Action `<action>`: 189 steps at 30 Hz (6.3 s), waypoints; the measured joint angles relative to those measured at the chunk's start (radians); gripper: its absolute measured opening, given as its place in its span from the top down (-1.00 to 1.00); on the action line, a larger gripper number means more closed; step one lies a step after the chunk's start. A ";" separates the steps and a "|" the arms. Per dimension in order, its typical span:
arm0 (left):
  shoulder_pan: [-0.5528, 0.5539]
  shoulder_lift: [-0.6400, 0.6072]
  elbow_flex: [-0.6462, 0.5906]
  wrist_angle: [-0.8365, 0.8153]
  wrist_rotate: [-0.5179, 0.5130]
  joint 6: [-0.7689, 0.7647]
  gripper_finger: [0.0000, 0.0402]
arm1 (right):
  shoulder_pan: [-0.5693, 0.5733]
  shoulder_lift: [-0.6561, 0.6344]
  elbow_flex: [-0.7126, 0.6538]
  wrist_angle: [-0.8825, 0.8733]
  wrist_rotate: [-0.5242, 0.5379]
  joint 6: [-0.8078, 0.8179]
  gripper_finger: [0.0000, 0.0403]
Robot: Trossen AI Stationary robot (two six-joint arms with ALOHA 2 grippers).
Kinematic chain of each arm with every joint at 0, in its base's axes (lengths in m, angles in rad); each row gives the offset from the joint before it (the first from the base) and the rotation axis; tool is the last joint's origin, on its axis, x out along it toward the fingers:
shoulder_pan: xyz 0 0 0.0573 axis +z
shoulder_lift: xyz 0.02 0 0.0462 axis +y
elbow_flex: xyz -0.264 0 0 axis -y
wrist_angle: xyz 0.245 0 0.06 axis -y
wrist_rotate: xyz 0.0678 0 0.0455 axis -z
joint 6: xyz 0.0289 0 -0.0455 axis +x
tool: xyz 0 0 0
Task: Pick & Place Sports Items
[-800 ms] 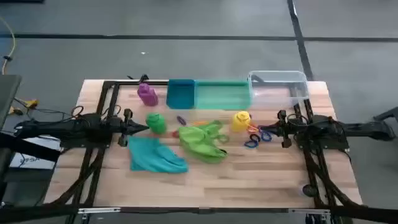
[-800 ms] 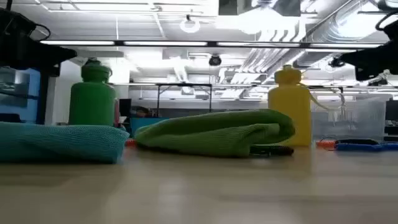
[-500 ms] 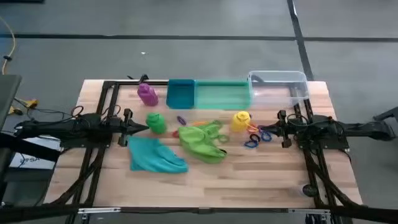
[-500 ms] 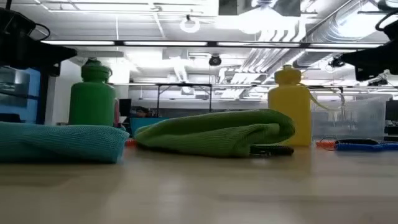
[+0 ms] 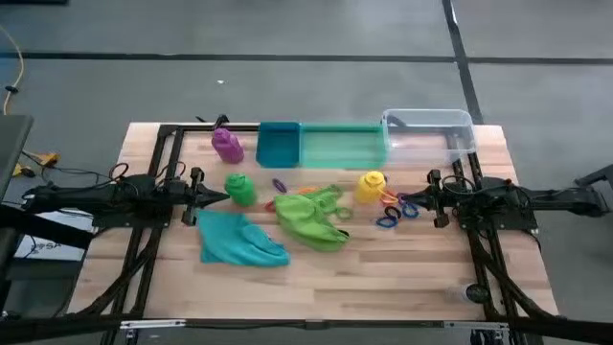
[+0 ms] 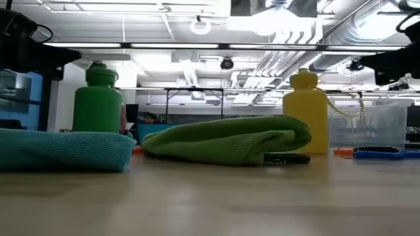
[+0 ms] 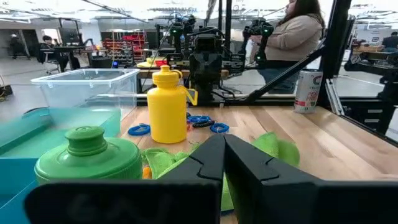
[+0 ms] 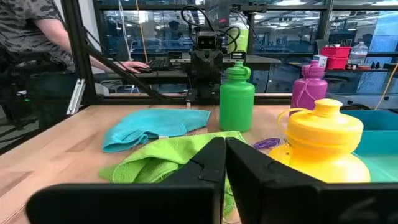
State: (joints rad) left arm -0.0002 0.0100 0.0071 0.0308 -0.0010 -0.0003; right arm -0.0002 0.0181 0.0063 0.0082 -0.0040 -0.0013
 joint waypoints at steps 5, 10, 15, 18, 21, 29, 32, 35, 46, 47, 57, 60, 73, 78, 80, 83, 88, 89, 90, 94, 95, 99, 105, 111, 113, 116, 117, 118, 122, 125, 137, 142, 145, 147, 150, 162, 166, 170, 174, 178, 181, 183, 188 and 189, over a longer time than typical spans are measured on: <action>0.000 0.000 0.000 0.000 0.000 0.000 1.00 | 0.000 0.000 0.000 0.000 0.000 0.000 1.00; 0.000 0.000 0.000 -0.001 0.000 0.000 1.00 | 0.000 0.000 0.000 0.000 0.000 0.000 1.00; 0.000 0.000 0.000 -0.001 0.000 0.000 1.00 | 0.000 0.000 0.000 0.000 0.000 0.000 1.00; 0.000 0.000 0.000 -0.001 0.000 0.000 1.00 | 0.000 0.000 0.000 0.000 0.000 0.000 1.00; 0.000 0.000 0.000 -0.001 0.000 0.000 1.00 | 0.000 0.000 0.000 0.000 0.000 0.000 1.00; 0.000 0.000 0.000 -0.001 0.000 0.001 1.00 | 0.000 0.000 0.000 0.000 0.000 0.000 1.00; 0.000 0.000 0.000 -0.001 0.000 0.001 1.00 | 0.000 0.000 0.000 0.000 0.000 0.000 1.00; 0.000 0.000 0.000 -0.001 0.000 0.001 1.00 | 0.000 0.000 0.000 0.000 0.001 0.000 1.00; 0.000 0.000 0.000 -0.001 0.000 0.001 1.00 | 0.000 0.001 0.000 0.000 0.001 0.000 1.00; 0.000 0.000 0.000 -0.001 0.000 0.001 1.00 | 0.000 0.001 0.000 0.000 0.000 0.000 1.00; 0.000 0.000 0.000 -0.001 0.000 0.001 1.00 | 0.000 0.001 0.000 0.000 0.001 0.000 1.00; 0.000 0.000 0.000 -0.001 0.000 0.001 1.00 | 0.000 0.001 0.000 0.000 0.001 0.000 1.00; 0.000 0.000 0.000 -0.001 0.000 0.001 1.00 | 0.000 0.000 0.000 -0.001 0.001 0.000 1.00; 0.000 0.000 0.000 -0.001 0.000 0.001 1.00 | 0.000 0.001 0.000 0.000 0.001 0.000 1.00; 0.000 0.000 0.000 -0.001 0.000 0.001 1.00 | 0.000 0.000 0.000 0.000 0.001 0.000 1.00; 0.000 0.000 0.000 -0.001 0.000 0.001 1.00 | 0.000 0.001 0.000 0.000 0.001 0.000 1.00; 0.000 0.000 0.000 -0.001 0.000 0.001 1.00 | 0.000 0.001 0.000 0.000 0.001 0.000 1.00; 0.000 0.000 0.000 -0.001 0.000 0.001 1.00 | 0.000 0.001 0.000 0.000 0.001 0.000 1.00; 0.000 0.000 0.000 -0.001 0.000 0.001 1.00 | 0.000 0.001 0.000 0.000 0.001 0.000 1.00; 0.000 0.000 0.000 -0.001 0.000 0.000 1.00 | 0.000 0.001 0.000 0.000 0.001 0.000 1.00; 0.000 0.000 0.000 -0.001 0.000 0.000 1.00 | 0.000 0.000 0.000 0.000 0.001 0.000 1.00; 0.000 0.000 0.000 0.002 0.000 0.000 1.00 | 0.000 0.000 0.000 0.000 0.001 0.000 1.00; -0.007 0.026 0.015 0.032 0.000 0.000 1.00 | 0.000 0.001 0.000 0.000 0.001 0.000 1.00; -0.039 0.104 0.080 0.029 0.003 -0.030 1.00 | 0.000 0.001 0.000 0.000 0.001 0.000 1.00; -0.045 0.127 0.111 0.033 0.003 -0.035 1.00 | 0.000 0.001 0.000 0.000 0.001 0.000 1.00; -0.050 0.166 0.155 0.027 0.003 -0.027 1.00 | 0.000 0.001 0.000 0.000 0.001 0.000 1.00; -0.051 0.177 0.170 0.026 0.003 -0.024 1.00 | 0.000 0.001 0.000 0.000 0.001 0.000 1.00; -0.051 0.187 0.185 0.027 0.002 -0.024 1.00 | 0.000 0.001 0.000 0.000 0.001 0.000 1.00; -0.047 0.228 0.235 0.029 0.002 -0.051 1.00 | 0.000 0.001 0.000 0.000 0.001 0.000 1.00; -0.046 0.254 0.265 0.025 0.000 -0.099 1.00 | 0.000 0.001 0.000 0.000 0.001 0.000 1.00; -0.046 0.293 0.386 -0.132 -0.012 -0.084 0.80 | 0.000 0.001 0.000 0.000 0.001 0.000 1.00; -0.046 0.293 0.429 -0.189 -0.048 -0.078 0.44 | 0.000 0.001 0.000 0.000 0.001 0.000 1.00; -0.046 0.293 0.439 -0.195 -0.069 -0.078 0.17 | 0.000 0.001 0.000 0.000 0.001 0.000 1.00; -0.046 0.293 0.441 -0.193 -0.085 -0.075 0.00 | 0.000 0.001 0.000 0.000 0.001 0.000 1.00; -0.046 0.293 0.441 -0.194 -0.100 -0.068 -0.19 | 0.000 0.001 0.000 0.000 0.001 0.000 1.00; -0.051 0.328 0.441 -0.206 -0.198 -0.057 -0.35 | 0.000 0.001 0.000 0.000 0.001 0.000 1.00; -0.051 0.334 0.441 -0.257 -0.336 -0.076 -0.35 | 0.000 0.001 0.000 0.000 0.001 0.000 1.00; -0.050 0.341 0.441 -0.302 -0.377 -0.084 -0.35 | 0.000 0.001 0.000 0.000 0.001 0.000 1.00; -0.050 0.367 0.441 -0.312 -0.377 -0.144 -0.42 | 0.000 0.001 0.000 0.000 0.001 0.000 1.00; -0.050 0.399 0.441 -0.312 -0.377 -0.156 -0.61 | 0.000 0.001 0.000 0.000 0.001 0.000 1.00; -0.043 0.421 0.441 -0.312 -0.377 -0.156 -0.79 | 0.000 0.001 0.000 0.000 0.001 0.000 1.00; -0.030 0.434 0.441 -0.312 -0.377 -0.158 -0.90 | 0.000 0.001 0.000 0.000 0.001 0.000 1.00; 0.004 0.466 0.441 -0.312 -0.376 -0.158 -0.96 | 0.000 0.001 0.000 0.000 0.001 0.000 1.00; 0.009 0.472 0.441 -0.312 -0.375 -0.158 -0.94 | 0.000 0.001 0.000 0.000 0.001 0.000 1.00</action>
State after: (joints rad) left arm 0.0088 0.4816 0.4484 -0.2810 -0.3765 -0.1581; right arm 0.0000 0.0189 0.0063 0.0078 -0.0032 -0.0013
